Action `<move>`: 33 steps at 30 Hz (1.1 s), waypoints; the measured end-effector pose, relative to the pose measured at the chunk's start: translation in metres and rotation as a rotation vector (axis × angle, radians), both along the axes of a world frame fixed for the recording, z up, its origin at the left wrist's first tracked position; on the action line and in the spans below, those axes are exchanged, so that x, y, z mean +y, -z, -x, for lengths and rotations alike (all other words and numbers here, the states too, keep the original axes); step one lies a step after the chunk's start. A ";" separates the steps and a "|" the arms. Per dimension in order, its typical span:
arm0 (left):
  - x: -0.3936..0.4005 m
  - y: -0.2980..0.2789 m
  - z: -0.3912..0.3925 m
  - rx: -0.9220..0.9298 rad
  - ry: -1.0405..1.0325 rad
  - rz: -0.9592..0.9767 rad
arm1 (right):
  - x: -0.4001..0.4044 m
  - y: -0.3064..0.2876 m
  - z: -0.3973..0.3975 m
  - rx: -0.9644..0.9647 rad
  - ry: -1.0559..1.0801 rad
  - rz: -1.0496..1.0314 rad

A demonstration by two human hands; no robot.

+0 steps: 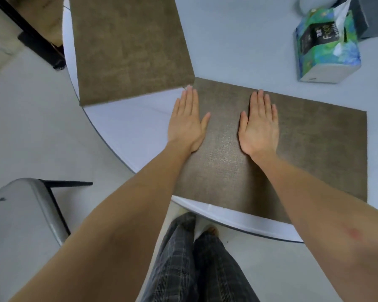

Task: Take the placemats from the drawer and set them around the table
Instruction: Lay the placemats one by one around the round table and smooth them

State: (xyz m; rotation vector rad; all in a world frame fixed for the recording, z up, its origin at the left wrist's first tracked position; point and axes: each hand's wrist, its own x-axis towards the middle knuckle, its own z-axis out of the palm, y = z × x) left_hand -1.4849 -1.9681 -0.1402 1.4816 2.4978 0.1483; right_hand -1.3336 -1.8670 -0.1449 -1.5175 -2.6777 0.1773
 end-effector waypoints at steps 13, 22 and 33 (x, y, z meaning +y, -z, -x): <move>-0.136 0.005 -0.052 0.091 0.229 0.034 | -0.098 0.001 0.002 0.019 -0.092 0.039; -0.133 -0.004 -0.030 0.104 -0.030 0.015 | -0.097 0.005 0.001 0.031 -0.090 0.038; -0.110 -0.009 -0.014 0.121 0.279 0.031 | -0.083 -0.005 -0.031 -0.035 -0.297 0.126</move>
